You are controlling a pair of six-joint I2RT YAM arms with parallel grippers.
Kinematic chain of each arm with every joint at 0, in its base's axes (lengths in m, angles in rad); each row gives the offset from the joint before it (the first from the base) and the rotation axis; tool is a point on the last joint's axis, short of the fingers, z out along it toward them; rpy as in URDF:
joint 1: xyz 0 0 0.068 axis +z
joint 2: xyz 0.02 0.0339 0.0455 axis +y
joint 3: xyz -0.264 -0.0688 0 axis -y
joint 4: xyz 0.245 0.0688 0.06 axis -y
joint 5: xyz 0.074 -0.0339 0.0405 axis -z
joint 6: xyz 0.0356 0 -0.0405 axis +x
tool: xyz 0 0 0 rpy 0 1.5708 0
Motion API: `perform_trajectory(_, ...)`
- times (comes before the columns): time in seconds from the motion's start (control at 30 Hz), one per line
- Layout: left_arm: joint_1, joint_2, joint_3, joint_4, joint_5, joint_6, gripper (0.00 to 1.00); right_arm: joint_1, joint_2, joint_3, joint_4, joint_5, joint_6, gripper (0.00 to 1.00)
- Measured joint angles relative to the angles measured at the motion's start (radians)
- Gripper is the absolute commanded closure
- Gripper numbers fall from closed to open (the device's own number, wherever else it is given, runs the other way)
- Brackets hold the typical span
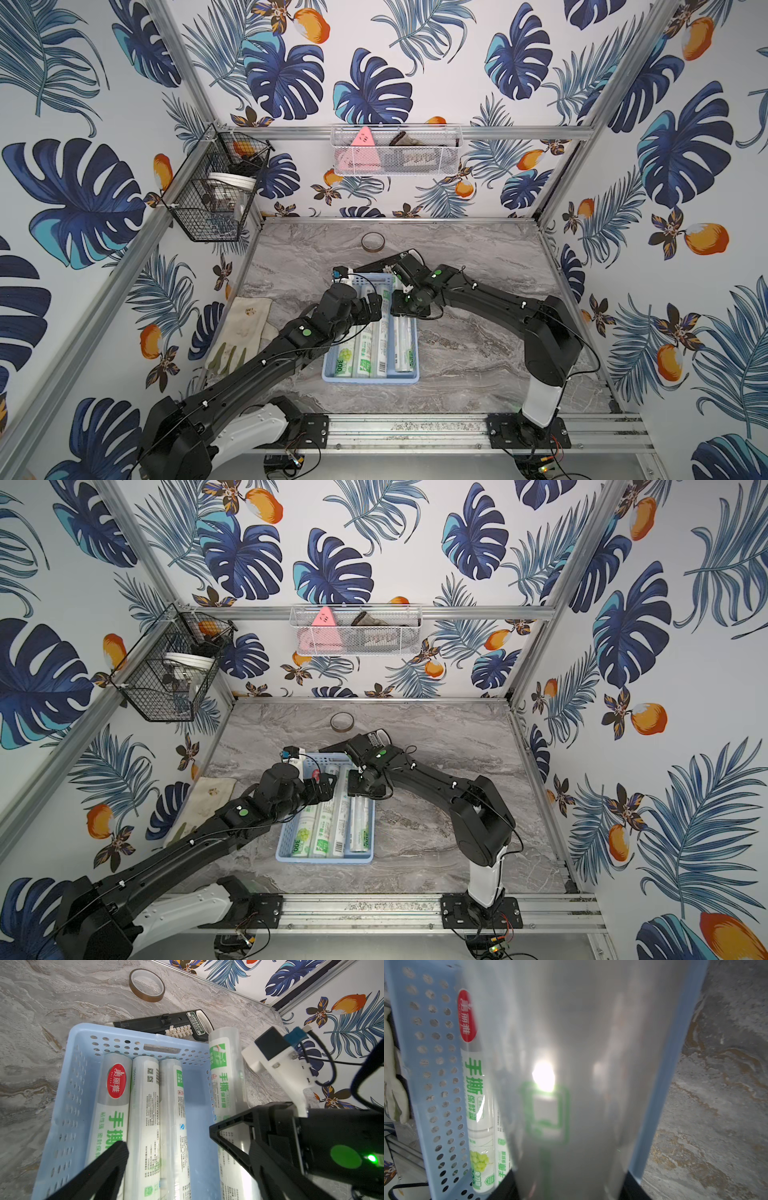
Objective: Put the plastic wrap into the basket
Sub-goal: Place the plastic wrap in the basket.
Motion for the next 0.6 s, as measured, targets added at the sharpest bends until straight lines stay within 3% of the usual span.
perform_trajectory(0.6, 0.006, 0.018, 0.01, -0.02, 0.014, -0.014, 0.01, 0.034, 0.068, -0.006, -0.011, 0.051, 0.089, 0.59)
